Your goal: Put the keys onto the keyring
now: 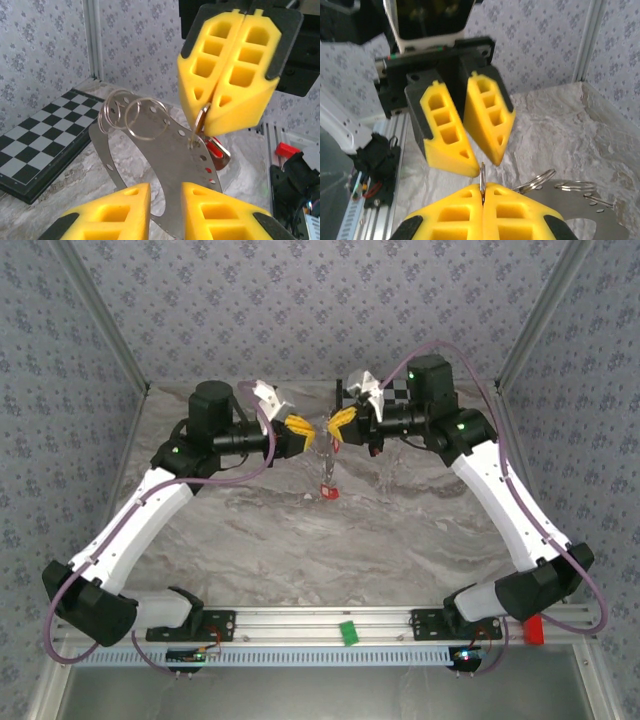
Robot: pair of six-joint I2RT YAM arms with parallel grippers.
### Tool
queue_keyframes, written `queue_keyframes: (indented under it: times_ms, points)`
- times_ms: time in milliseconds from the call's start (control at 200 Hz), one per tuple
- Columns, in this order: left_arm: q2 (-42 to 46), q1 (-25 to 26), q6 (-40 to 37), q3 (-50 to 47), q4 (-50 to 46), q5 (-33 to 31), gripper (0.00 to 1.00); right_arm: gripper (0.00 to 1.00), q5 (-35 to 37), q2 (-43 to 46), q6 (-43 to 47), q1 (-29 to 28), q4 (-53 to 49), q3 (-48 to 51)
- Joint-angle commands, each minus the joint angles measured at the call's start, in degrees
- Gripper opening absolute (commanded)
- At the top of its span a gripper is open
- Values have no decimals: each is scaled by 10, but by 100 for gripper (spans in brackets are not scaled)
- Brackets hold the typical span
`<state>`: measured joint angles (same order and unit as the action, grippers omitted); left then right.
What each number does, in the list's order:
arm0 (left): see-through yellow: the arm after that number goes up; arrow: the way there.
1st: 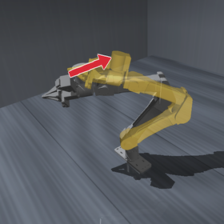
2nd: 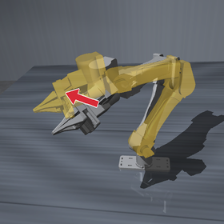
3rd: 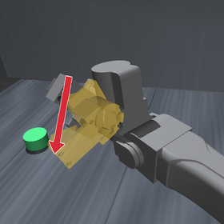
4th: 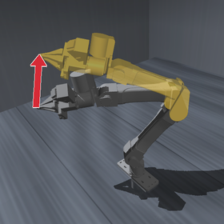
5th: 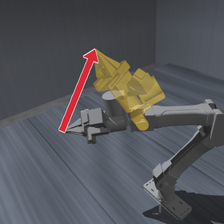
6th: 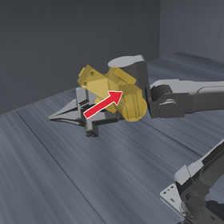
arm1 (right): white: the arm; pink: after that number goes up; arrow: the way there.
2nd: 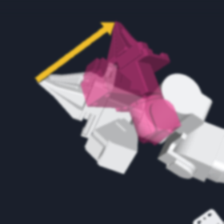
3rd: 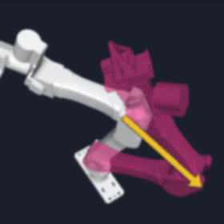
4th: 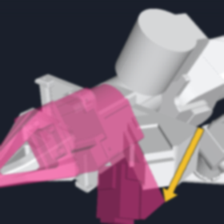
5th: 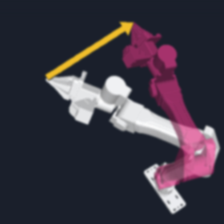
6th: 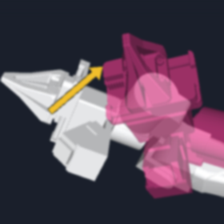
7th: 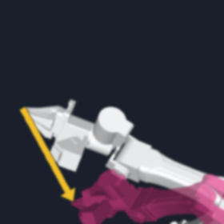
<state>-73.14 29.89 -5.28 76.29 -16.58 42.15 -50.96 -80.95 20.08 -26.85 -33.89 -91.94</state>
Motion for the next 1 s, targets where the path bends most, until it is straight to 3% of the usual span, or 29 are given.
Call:
queue_keyframes:
  times_ms: [0,270,995]
  points:
    - [14,-2,-58,21,-65,1,23,0,56,-12,113,-20,-116,-33]
    - [18,6,-91,22,-92,6,23,0,78,-28,131,-40,-147,-49]
    - [-10,27,-95,30,-85,28,22,0,52,-46,121,-54,-141,-57]
